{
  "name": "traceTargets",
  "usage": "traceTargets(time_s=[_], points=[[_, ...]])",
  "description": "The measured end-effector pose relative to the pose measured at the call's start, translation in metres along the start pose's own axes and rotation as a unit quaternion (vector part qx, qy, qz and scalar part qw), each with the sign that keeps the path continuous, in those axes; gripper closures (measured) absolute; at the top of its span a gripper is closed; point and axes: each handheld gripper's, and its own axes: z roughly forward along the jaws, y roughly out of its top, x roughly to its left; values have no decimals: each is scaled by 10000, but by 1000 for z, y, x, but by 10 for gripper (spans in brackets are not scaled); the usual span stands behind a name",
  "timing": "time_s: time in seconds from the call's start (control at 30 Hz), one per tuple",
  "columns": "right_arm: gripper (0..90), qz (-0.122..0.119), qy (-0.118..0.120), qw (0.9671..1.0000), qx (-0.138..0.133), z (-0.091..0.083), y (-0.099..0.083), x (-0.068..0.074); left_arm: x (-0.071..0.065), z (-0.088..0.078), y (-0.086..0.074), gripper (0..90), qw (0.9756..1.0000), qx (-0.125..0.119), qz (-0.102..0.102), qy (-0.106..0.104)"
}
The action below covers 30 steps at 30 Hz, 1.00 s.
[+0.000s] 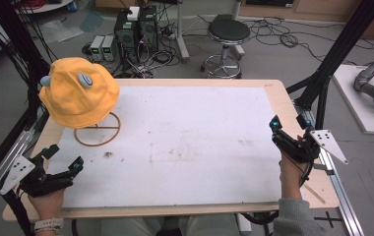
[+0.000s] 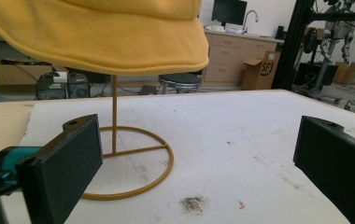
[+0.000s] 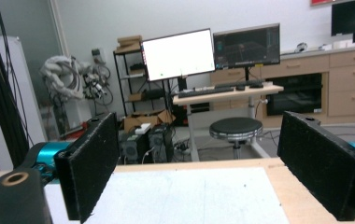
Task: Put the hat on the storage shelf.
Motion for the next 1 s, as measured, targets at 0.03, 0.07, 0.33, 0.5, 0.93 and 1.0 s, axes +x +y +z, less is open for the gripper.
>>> traceTargets(time_s=[0.03,0.07,0.33,0.5,0.93,1.0], points=[[129,-21,5,10000,22,1,-1,1,0,0,0,17,10000,-2,8,2],[129,-60,26,10000,44,2,-2,1,-1,0,0,17,10000,-12,6,0],[129,-49,22,9999,128,4,-6,0,0,0,0,17,10000,9,29,28],[129,-32,-2,9998,217,5,-11,-2,1,0,-1,17,10000,41,24,53],[129,-15,-66,9997,244,4,-13,-4,1,0,0,17,10000,28,47,29],[129,-23,-85,9996,258,4,-13,-5,1,0,0,17,10000,29,40,24]])
